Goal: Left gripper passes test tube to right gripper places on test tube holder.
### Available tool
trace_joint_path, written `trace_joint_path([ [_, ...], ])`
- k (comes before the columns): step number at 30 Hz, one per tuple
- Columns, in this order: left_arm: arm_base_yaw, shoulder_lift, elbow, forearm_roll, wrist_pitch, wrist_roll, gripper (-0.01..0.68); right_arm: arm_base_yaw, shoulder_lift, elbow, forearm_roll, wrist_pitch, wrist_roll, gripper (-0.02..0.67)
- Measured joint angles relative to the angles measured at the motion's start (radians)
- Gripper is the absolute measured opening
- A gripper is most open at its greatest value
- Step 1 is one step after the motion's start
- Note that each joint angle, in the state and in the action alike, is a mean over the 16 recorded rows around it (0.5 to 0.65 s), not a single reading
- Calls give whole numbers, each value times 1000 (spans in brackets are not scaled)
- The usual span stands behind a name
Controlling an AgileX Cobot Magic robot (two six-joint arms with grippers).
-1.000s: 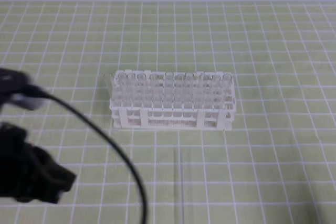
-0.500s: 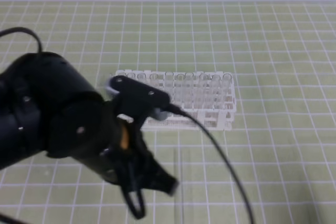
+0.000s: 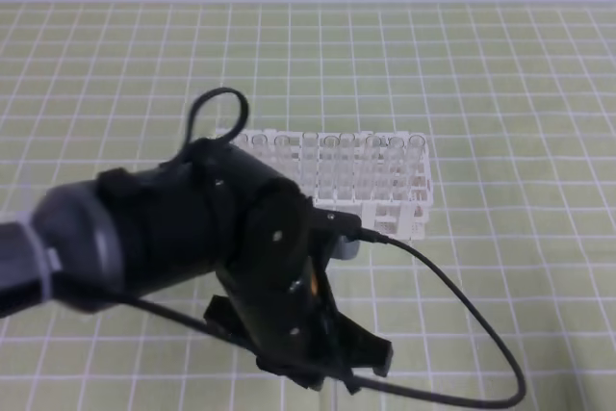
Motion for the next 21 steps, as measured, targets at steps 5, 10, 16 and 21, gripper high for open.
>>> trace_joint_path([
  [5,0,73,-27,-25,6,-37,264,0,0,0,0,0,0,-18],
  [10,0,133,-52,-34,4,-83,408,0,0,0,0,0,0,-18],
  [16,-1,186,-67,-30,-22,-138,492,0,0,0,0,0,0,-18],
  [21,-1,212,-70,-21,-47,-159,486,0,0,0,0,0,0,-18],
])
